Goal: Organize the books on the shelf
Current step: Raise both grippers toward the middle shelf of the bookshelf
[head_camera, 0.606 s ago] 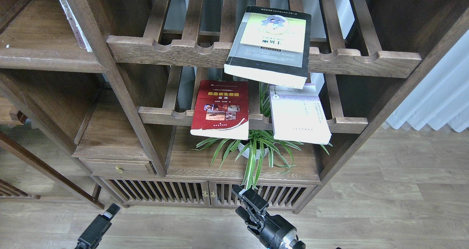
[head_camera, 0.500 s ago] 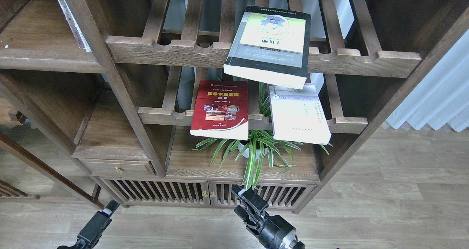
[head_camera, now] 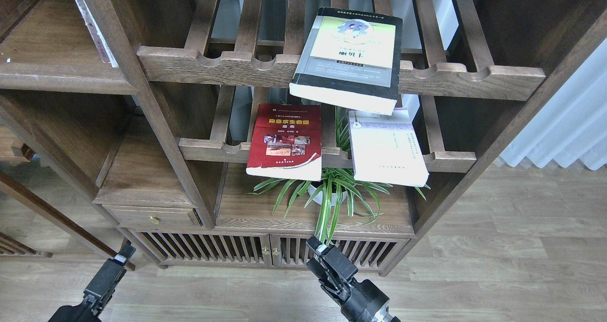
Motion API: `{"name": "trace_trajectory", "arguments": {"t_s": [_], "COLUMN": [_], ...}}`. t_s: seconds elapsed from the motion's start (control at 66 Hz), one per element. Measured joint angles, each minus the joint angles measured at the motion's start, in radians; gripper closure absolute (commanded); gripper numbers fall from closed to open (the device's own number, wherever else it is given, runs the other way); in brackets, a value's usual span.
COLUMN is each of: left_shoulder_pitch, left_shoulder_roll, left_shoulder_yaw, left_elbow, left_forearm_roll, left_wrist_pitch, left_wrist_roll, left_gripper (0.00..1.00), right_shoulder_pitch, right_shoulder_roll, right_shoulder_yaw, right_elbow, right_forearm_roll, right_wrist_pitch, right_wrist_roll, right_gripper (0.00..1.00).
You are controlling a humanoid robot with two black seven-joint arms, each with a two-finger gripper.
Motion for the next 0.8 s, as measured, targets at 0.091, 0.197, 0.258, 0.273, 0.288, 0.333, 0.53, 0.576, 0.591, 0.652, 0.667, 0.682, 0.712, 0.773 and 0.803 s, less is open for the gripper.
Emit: {"name": "trace_trajectory", "arguments": {"t_s": [0.091,0.197,0.258,0.273,0.288,0.333,0.53,0.576,0.591,0.652,0.667,0.682,0.712,0.773,0.803], "left_shoulder_pitch": [-0.005,-0.015,-0.021,-0.022,-0.024,-0.028,-0.032,-0.032,-0.032,-0.032,-0.032,-0.032,-0.032,-0.032,-0.032], "left_shoulder_roll": [-0.001,-0.002,-0.002,-0.002,-0.002,-0.002,-0.002,-0.001,0.000,0.002,0.002,0.002,0.002,0.003,0.003], "left_shoulder_yaw": [0.000,-0.004,-0.014,-0.018,-0.022,-0.035,-0.064,-0.064,-0.064,-0.067,-0.068,-0.068,-0.070,-0.070,-0.070], "left_elbow": [0.000,0.004,0.010,0.014,0.019,0.031,0.056,0.057,0.057,0.058,0.058,0.059,0.062,0.067,0.069], "left_forearm_roll": [0.004,0.006,0.006,0.006,0.006,0.006,0.001,0.000,0.000,0.000,0.000,0.000,-0.001,-0.001,-0.001], "left_wrist_pitch": [0.000,0.000,0.000,0.000,0.000,0.000,0.000,0.000,0.000,0.000,0.000,0.000,0.000,0.000,0.000], "left_wrist_roll": [0.001,0.001,-0.002,-0.002,-0.003,-0.005,-0.006,-0.006,-0.006,-0.006,-0.006,-0.006,-0.006,-0.006,-0.006], "left_gripper": [0.00,0.00,0.00,0.00,0.00,0.00,0.00,0.00,0.00,0.00,0.00,0.00,0.00,0.00,0.00], "right_shoulder_pitch": [0.005,0.006,0.005,0.004,0.004,0.001,0.035,0.056,0.063,0.086,0.090,0.093,0.099,0.104,0.106], "right_shoulder_roll": [0.000,0.000,0.000,0.000,0.000,0.000,0.000,0.000,0.000,0.000,0.000,0.000,0.000,0.000,0.000], "right_shoulder_yaw": [-0.001,-0.003,-0.007,-0.008,-0.009,-0.011,0.004,0.014,0.016,0.020,0.021,0.021,0.022,0.026,0.028], "right_elbow": [-0.030,-0.081,-0.114,-0.124,-0.133,-0.157,-0.192,-0.179,-0.174,-0.155,-0.150,-0.145,-0.135,-0.113,-0.104], "right_forearm_roll": [-0.001,-0.002,-0.002,-0.002,-0.002,-0.002,0.023,0.053,0.063,0.092,0.096,0.100,0.104,0.108,0.109], "right_wrist_pitch": [0.001,0.001,0.002,0.002,0.002,0.002,0.002,0.002,0.002,0.002,0.002,0.002,0.002,0.002,0.001], "right_wrist_roll": [-0.003,-0.005,-0.005,-0.005,-0.005,-0.005,0.013,0.032,0.039,0.067,0.073,0.079,0.087,0.096,0.098], "right_gripper": [0.00,0.00,0.00,0.00,0.00,0.00,0.00,0.00,0.00,0.00,0.00,0.00,0.00,0.00,0.00]}}
